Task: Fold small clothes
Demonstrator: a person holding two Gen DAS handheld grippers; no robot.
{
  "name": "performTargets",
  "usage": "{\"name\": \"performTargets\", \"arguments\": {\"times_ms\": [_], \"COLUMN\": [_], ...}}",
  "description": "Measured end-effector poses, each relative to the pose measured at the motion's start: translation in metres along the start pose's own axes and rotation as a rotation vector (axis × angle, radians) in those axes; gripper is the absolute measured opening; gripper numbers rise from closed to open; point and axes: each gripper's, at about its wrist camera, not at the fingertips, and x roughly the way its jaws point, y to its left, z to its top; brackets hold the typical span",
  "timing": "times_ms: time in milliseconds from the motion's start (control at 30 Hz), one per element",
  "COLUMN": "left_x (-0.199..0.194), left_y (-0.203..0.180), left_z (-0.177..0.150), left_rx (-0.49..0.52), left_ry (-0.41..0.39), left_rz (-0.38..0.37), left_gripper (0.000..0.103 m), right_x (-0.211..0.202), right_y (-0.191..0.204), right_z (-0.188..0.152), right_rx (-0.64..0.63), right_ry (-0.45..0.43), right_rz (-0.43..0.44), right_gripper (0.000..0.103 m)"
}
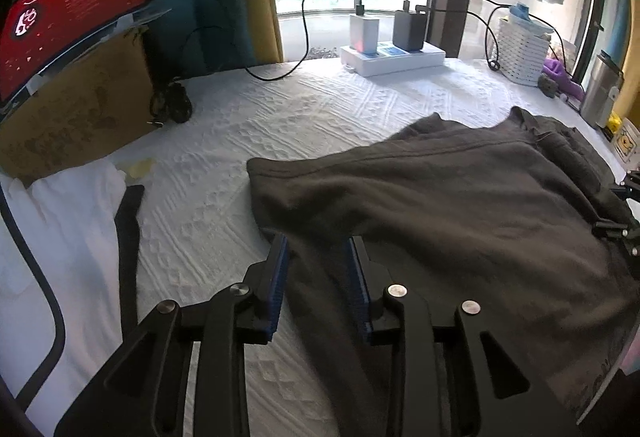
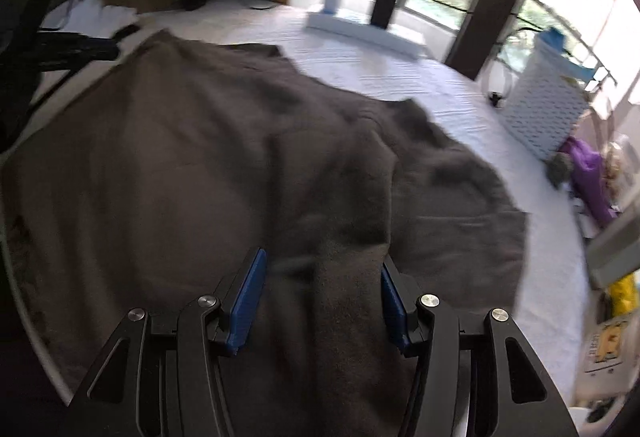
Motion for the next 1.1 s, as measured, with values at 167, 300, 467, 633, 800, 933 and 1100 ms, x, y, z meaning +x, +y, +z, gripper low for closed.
{"name": "performTargets", "arguments": {"times_ms": [167,300,467,633,800,933,1100], "left_x": [-0.002,-0.004,-0.003,-0.002,-0.003,0.000,0.008], "left_y": [-0.001,0.001,0.003,0.000,0.002,0.007,0.006], "left_z": [-0.004,-0.005,-0.006,-0.007,-0.009,-0.009,-0.007], "left_rx": [0.000,-0.006,-0.020,-0.017,-0.023,-0.038,-0.031], "left_ry": [0.002,-0.001,0.001,0.007,0.008,0.018,0.032], "left_rz": [-0.003,-0.002,-0.005,-0.014,-0.012,-0.002,-0.005], "left_gripper": [0.034,0.034,0.034,0.034,0.034,0.034,0.034], "right_x": [-0.013,-0.036,-0.065,-0.037,-0.004,-0.002,-0.036], "right_y": [0.018,0.010,-0.028,-0.074,-0.066,-0.052,-0.061], "right_z": [0.000,0.000,0.000,-0.006,0.000,0.006,0.019], "right_rx": [0.047,0.129,0.247,0.395,0.380,0.333,0.270], "right_ry": [-0.031,-0.088,-0.192,-0.163,-0.100,-0.088,-0.155], "right_rz": [0.100,0.176,0.178,0.161,0.228,0.204,0.025], "right_gripper": [0.056,0.057,0.057,0.056,0.026,0.009,0.007]}}
